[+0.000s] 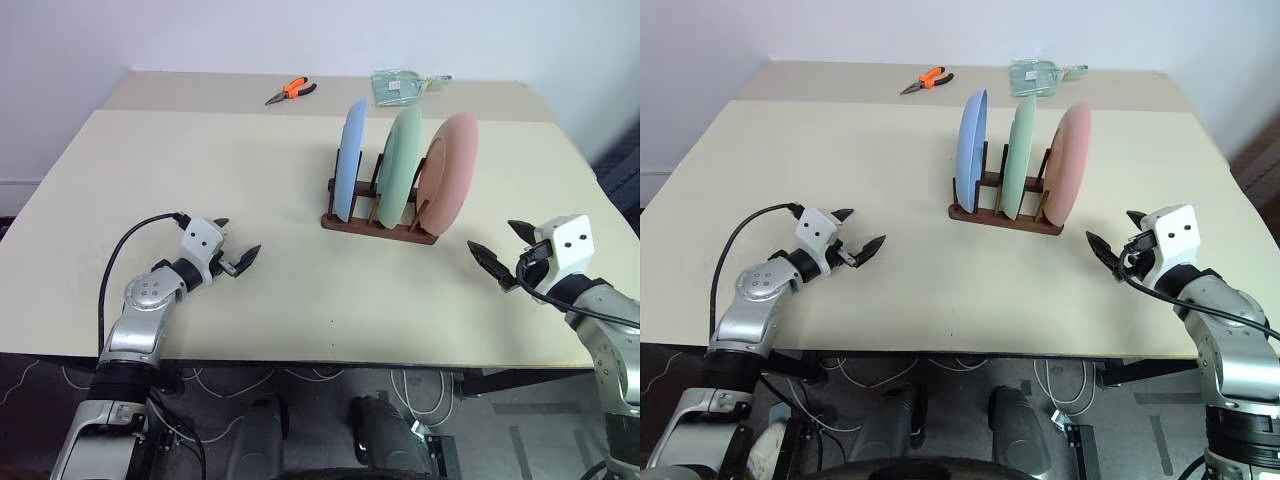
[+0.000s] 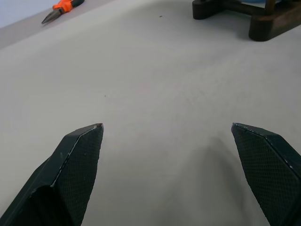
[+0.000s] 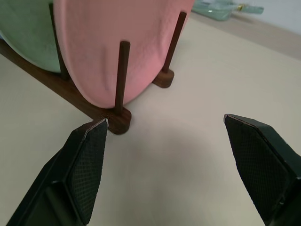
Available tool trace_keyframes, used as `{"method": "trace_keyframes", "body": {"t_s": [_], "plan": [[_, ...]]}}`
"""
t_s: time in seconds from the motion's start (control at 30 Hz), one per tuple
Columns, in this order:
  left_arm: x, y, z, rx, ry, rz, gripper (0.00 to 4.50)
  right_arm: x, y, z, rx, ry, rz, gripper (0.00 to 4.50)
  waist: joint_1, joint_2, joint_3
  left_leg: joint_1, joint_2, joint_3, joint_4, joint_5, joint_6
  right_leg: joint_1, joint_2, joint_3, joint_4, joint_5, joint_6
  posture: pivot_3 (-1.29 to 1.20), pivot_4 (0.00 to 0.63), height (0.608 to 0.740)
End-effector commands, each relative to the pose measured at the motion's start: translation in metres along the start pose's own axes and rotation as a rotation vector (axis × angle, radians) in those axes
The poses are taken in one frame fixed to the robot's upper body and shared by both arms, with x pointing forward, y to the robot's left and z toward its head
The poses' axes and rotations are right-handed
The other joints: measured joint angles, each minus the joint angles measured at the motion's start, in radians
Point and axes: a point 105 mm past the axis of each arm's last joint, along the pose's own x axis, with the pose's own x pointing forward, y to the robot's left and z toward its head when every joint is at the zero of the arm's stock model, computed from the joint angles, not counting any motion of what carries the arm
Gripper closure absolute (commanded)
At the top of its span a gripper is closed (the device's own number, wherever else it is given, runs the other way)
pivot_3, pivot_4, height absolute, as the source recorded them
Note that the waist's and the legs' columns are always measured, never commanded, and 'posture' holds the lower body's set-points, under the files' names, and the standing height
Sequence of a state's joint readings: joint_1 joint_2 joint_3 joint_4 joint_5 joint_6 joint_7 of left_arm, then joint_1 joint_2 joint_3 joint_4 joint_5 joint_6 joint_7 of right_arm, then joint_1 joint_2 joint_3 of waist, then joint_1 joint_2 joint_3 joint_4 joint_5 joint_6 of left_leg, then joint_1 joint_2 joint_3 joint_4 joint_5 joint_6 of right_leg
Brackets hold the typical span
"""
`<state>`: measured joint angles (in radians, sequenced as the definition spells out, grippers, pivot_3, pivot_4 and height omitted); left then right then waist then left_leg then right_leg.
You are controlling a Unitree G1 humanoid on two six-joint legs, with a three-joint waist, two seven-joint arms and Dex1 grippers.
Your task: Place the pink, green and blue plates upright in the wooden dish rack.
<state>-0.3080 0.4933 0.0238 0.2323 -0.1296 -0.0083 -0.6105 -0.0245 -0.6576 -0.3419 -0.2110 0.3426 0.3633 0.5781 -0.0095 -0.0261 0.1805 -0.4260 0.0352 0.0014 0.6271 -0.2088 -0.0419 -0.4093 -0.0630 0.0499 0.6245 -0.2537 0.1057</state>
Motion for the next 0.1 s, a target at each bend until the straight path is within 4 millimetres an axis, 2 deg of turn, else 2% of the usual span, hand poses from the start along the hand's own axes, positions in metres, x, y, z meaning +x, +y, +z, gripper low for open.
{"method": "trace_keyframes", "body": {"t_s": [0.03,0.1], "plan": [[-0.0028,0.0029,0.0116,0.012,-0.043,0.008,0.01,0.0007,0.0018,0.0062,-0.03,-0.031,0.004,0.48,-0.002,0.0,0.0,0.0,0.0,0.0,0.0,0.0,0.0,0.0,0.0,0.0,0.0,0.0,0.0,0.0,0.15,0.726],[-0.0015,0.0018,0.0128,0.013,-0.048,0.012,0.01,0.0026,0.0009,0.0067,-0.041,-0.031,0.008,0.48,-0.002,0.0,0.0,0.0,0.0,0.0,0.0,0.0,0.0,0.0,0.0,0.0,0.001,0.0,0.0,0.0,0.15,0.726]]}}
